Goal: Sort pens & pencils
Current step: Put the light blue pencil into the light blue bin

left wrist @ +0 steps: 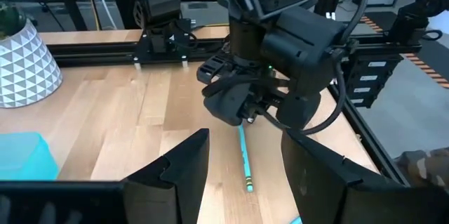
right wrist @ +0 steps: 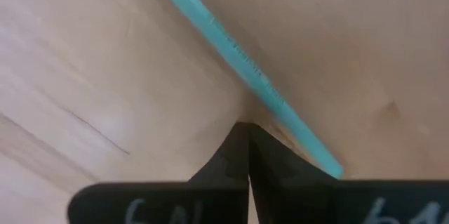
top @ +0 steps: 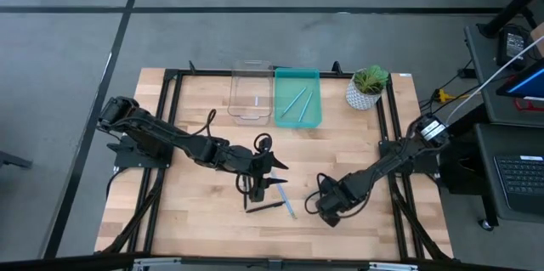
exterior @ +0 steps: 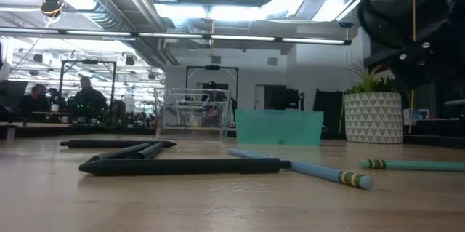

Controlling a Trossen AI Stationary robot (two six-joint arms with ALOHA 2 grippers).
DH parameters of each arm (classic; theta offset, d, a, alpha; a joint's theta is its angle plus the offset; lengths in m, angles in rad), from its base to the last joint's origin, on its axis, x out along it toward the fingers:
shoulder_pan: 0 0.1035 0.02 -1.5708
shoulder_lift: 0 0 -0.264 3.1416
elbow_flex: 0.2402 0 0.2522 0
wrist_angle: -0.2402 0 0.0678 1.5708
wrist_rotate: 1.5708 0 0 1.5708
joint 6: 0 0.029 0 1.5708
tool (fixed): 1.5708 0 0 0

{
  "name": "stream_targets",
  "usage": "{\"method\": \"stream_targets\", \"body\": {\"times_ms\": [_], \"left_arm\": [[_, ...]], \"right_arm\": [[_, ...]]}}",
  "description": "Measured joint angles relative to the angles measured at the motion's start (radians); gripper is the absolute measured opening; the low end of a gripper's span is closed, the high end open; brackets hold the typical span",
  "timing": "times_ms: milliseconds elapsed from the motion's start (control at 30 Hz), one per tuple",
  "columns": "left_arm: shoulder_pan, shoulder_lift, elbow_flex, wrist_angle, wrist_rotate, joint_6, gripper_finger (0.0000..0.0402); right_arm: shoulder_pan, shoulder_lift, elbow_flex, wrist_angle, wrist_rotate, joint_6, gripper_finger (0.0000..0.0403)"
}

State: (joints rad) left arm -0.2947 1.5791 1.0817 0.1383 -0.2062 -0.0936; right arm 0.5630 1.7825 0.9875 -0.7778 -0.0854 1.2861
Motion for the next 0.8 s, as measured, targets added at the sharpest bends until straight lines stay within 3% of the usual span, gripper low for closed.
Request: {"method": "stream_targets", "body": {"times_ms": [800], "left_arm": [[0.0, 0.001, 0.0, 0.0, -0.002, 0.026, 0.0173]], "right_arm": [[-0.256, 0.004, -0.004, -0.016, 0.03, -0.405, 0.0]]}}
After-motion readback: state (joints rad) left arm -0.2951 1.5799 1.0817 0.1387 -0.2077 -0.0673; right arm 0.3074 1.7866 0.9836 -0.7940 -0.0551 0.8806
